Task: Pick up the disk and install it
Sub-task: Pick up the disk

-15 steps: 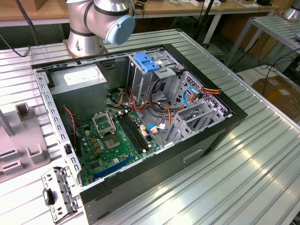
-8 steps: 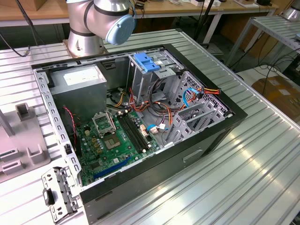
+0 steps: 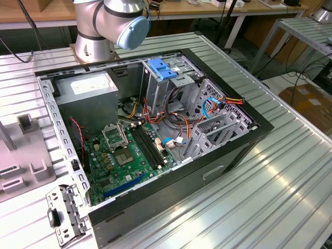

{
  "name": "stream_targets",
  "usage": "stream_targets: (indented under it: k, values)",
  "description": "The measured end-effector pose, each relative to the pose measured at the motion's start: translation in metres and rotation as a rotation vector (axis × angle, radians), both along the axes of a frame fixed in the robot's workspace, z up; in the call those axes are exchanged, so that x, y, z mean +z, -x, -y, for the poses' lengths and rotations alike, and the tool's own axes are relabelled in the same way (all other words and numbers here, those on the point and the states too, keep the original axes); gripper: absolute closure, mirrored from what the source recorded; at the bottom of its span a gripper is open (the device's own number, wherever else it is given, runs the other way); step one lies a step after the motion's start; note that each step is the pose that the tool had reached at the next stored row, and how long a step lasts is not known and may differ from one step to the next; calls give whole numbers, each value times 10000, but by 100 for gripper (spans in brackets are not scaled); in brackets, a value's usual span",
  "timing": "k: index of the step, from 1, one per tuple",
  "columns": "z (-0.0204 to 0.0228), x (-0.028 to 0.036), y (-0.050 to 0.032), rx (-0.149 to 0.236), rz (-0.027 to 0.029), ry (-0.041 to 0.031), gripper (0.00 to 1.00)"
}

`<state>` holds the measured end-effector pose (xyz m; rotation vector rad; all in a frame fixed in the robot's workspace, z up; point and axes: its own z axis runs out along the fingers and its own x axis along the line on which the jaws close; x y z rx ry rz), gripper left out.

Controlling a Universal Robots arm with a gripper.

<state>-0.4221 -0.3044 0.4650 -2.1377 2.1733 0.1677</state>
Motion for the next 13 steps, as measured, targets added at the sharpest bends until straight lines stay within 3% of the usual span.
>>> stream_targets:
  k: [13]
  values:
    - [0,0,0,0,1,-97,63]
